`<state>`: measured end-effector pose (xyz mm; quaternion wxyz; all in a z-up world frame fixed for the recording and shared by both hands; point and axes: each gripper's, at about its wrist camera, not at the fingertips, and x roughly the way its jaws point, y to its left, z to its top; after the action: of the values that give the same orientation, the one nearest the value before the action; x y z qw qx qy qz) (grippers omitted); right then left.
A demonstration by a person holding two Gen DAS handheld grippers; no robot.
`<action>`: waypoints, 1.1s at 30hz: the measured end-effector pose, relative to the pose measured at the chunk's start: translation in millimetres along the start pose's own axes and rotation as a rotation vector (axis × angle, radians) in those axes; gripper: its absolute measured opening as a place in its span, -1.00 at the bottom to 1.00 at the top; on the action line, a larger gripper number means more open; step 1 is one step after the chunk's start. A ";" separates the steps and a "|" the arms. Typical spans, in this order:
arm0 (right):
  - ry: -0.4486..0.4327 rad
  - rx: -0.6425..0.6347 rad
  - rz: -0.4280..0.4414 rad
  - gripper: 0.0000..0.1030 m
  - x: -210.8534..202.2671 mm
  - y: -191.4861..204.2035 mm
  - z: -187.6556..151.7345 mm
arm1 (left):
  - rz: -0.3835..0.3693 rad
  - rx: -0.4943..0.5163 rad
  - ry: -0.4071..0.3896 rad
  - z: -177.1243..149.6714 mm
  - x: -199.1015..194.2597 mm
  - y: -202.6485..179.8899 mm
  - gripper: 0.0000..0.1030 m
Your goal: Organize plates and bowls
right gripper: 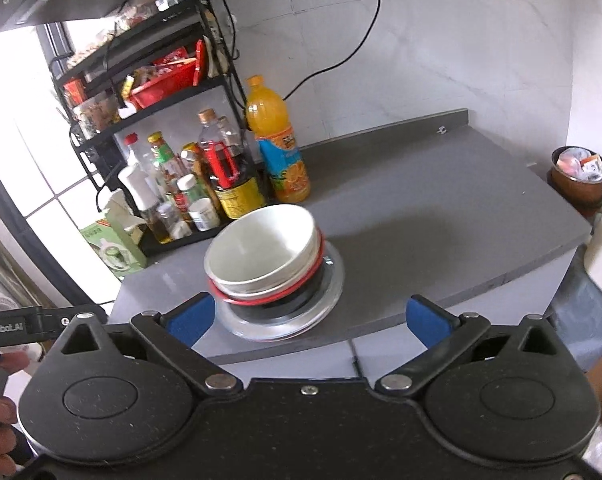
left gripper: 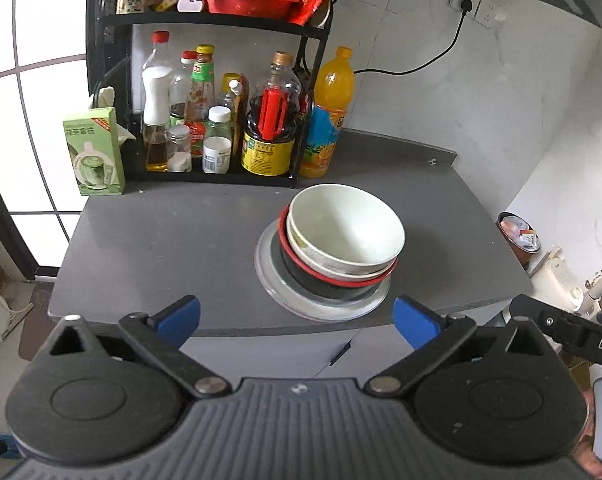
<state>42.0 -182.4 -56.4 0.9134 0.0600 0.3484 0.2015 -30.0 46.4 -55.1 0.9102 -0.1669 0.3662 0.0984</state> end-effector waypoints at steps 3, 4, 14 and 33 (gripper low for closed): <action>0.001 -0.001 -0.038 0.99 -6.5 17.8 -10.3 | -0.002 0.021 0.010 -2.3 -8.5 14.0 0.98; -0.003 0.000 -0.043 0.99 -8.9 22.8 -13.3 | -0.007 0.026 0.010 -3.3 -11.2 18.5 0.99; -0.012 -0.003 -0.070 0.99 -33.9 58.6 -31.7 | -0.040 0.104 0.019 -12.3 -34.6 46.3 0.99; -0.015 0.009 -0.110 0.99 -76.4 69.3 -52.9 | -0.076 0.163 0.013 -32.2 -79.0 49.6 0.99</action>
<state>-67.2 -152.2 -31.9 0.9255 0.0463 0.3452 0.1489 -121.6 75.7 -33.0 0.9215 -0.1068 0.3721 0.0325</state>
